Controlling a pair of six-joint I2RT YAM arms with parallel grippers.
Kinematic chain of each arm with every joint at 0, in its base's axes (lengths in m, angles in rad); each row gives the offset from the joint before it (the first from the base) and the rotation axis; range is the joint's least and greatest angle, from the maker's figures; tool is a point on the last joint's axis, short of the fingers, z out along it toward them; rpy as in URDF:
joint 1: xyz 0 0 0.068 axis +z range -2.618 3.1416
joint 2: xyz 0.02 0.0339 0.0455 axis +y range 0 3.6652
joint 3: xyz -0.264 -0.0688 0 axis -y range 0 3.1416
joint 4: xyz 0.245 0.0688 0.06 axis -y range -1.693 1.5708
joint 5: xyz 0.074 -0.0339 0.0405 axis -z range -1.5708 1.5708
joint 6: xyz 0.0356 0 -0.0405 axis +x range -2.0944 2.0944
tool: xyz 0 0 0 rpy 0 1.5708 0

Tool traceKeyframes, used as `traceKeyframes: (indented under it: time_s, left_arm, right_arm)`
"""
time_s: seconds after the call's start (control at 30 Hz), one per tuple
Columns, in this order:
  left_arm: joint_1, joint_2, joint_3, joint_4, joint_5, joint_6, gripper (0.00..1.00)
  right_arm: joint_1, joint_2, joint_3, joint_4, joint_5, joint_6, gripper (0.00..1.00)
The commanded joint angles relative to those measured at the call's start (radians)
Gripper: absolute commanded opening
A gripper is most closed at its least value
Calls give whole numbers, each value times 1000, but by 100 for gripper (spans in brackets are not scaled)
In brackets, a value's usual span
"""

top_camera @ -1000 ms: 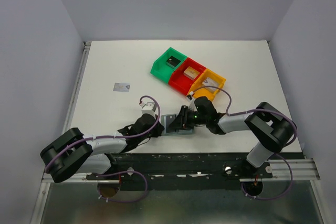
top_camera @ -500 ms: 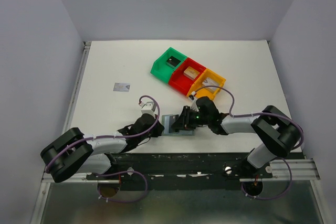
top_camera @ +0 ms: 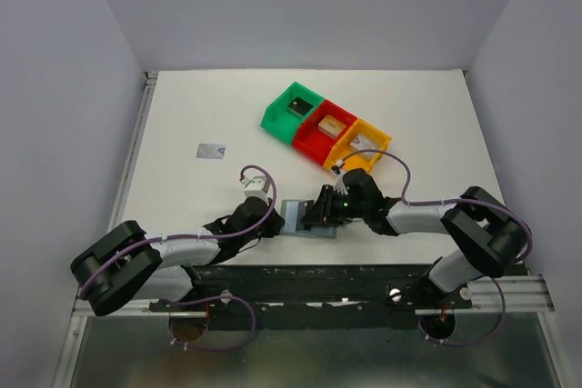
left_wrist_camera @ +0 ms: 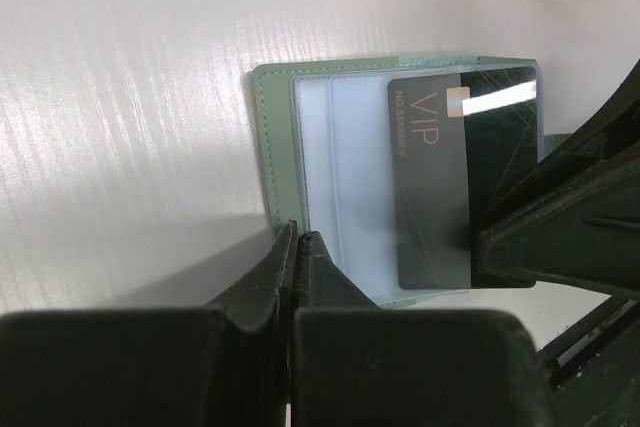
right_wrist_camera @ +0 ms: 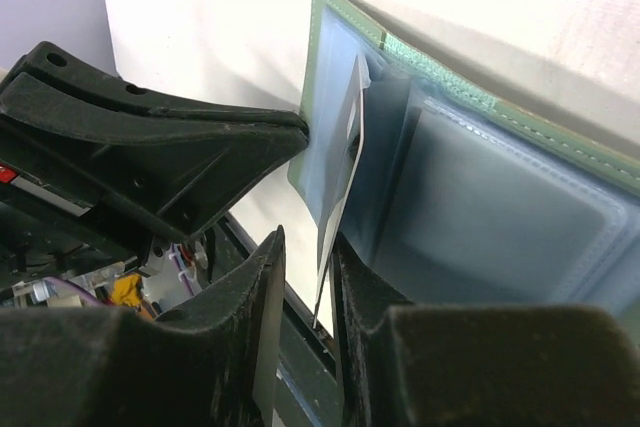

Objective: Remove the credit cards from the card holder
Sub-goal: Remove the credit card from the card holder.

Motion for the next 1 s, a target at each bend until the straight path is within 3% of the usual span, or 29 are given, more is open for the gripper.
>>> traceKeyframes:
  time_s: [0.0,0.47,0.8,0.97]
  left_arm:
    - [3,49,-49,-124,14,-1,0]
    - [6,49,-52,-124,14,-1,0]
    - [9,38,-56,-125,15,2,0]
    - [9,30,-56,-127,14,5,0]
  right_arm:
    - [-13,-27,-16,-6,28,-13,31]
    - [-34,-43,-24,-32,40,-18,20]
    - [-43,-47,-13,-101,64,-27,0]
    - [-48,-56,7,-176,84,-39,0]
